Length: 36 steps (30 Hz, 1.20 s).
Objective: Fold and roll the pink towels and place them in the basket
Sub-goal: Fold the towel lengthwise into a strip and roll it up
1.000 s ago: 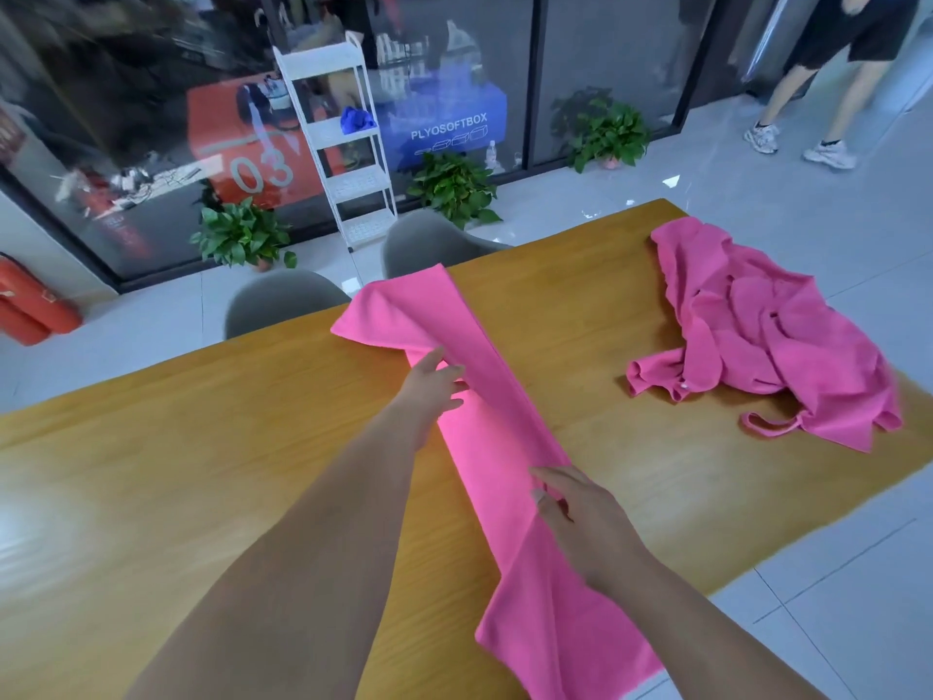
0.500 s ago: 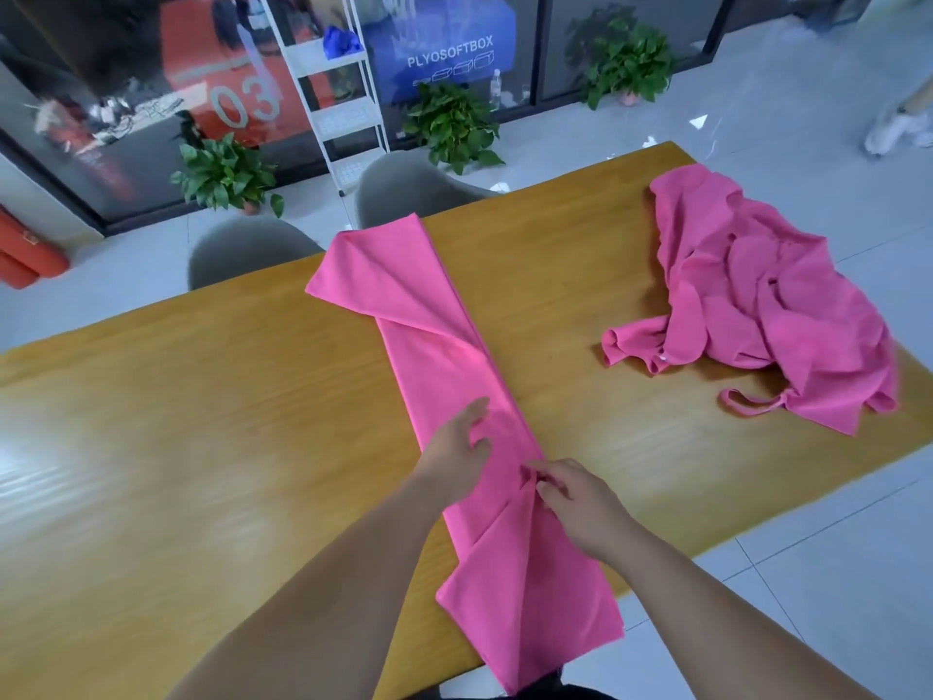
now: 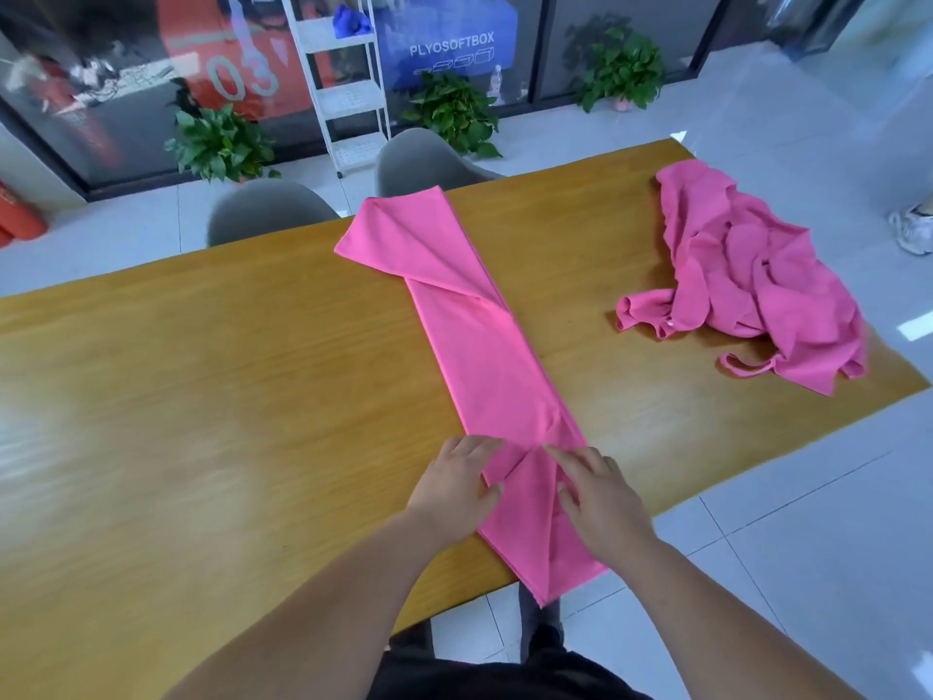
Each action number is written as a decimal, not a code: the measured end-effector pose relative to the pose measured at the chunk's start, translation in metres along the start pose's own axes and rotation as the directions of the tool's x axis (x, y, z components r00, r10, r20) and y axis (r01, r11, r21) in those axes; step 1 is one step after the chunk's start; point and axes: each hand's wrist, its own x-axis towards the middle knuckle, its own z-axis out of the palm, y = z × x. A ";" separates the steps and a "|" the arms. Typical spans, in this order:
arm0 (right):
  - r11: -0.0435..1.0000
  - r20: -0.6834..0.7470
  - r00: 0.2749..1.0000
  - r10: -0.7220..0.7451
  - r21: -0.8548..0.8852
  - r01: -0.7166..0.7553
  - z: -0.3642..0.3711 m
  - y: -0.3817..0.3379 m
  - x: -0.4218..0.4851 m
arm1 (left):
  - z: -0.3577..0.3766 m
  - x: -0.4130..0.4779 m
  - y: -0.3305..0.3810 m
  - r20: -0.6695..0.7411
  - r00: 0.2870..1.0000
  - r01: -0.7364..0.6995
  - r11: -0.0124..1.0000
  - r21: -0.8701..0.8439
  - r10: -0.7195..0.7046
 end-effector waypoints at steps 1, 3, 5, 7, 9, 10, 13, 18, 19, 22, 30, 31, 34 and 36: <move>1.000 -0.002 1.000 -0.006 -0.023 0.006 0.003 0.000 -0.006 | 0.003 -0.007 0.000 0.000 1.000 0.003 1.000 -0.006 -0.003; 0.996 0.007 0.999 -0.040 -0.084 0.041 0.006 0.003 -0.017 | 0.008 -0.021 0.002 0.008 1.000 0.017 1.000 -0.015 -0.017; 0.985 0.030 0.994 -0.107 -0.132 0.110 0.010 0.008 -0.027 | 0.016 -0.035 0.002 0.007 0.999 0.045 0.999 -0.005 -0.044; 0.972 0.045 0.984 -0.172 -0.156 0.177 0.012 0.014 -0.033 | 0.025 -0.048 0.003 -0.016 0.994 0.104 0.994 -0.011 -0.104; 0.956 0.054 0.973 -0.227 -0.177 0.233 0.011 0.019 -0.035 | 0.033 -0.056 0.008 -0.050 0.983 0.176 0.984 -0.039 -0.178; 0.948 0.065 0.966 -0.252 -0.185 0.260 0.009 0.023 -0.035 | 0.036 -0.058 0.012 -0.070 0.975 0.209 0.976 -0.053 -0.213; 0.936 0.102 0.945 -0.311 -0.138 0.323 -0.002 0.038 -0.037 | 0.047 -0.062 0.032 -0.116 0.932 0.324 0.934 -0.153 -0.342; 0.941 0.106 0.935 -0.339 0.031 0.338 -0.018 0.061 -0.047 | 0.055 -0.062 0.061 -0.207 0.832 0.449 0.843 -0.295 -0.515; 0.940 0.103 0.935 -0.340 0.066 0.335 -0.021 0.065 -0.049 | 0.055 -0.062 0.069 -0.233 0.808 0.451 0.823 -0.345 -0.541; 0.930 0.053 0.952 -0.301 0.238 0.281 -0.025 0.079 -0.056 | 0.056 -0.065 0.108 -0.265 0.797 0.371 0.786 -0.495 -0.543; 0.810 0.119 0.989 -0.086 0.586 0.000 -0.026 0.100 -0.059 | 0.100 -0.075 0.145 -0.207 0.900 0.268 0.863 -0.428 -0.383; 0.815 0.134 0.986 -0.095 0.580 0.000 -0.026 0.101 -0.060 | 0.105 -0.080 0.140 -0.241 0.884 0.298 0.879 -0.371 -0.401; 0.830 0.147 0.985 -0.090 0.558 -0.007 -0.024 0.101 -0.061 | 0.121 -0.096 0.127 -0.288 0.883 0.334 0.927 -0.172 -0.371; 0.838 0.135 0.988 -0.069 0.546 -0.016 -0.020 0.096 -0.062 | 0.131 -0.105 0.119 -0.308 0.892 0.328 0.942 -0.065 -0.332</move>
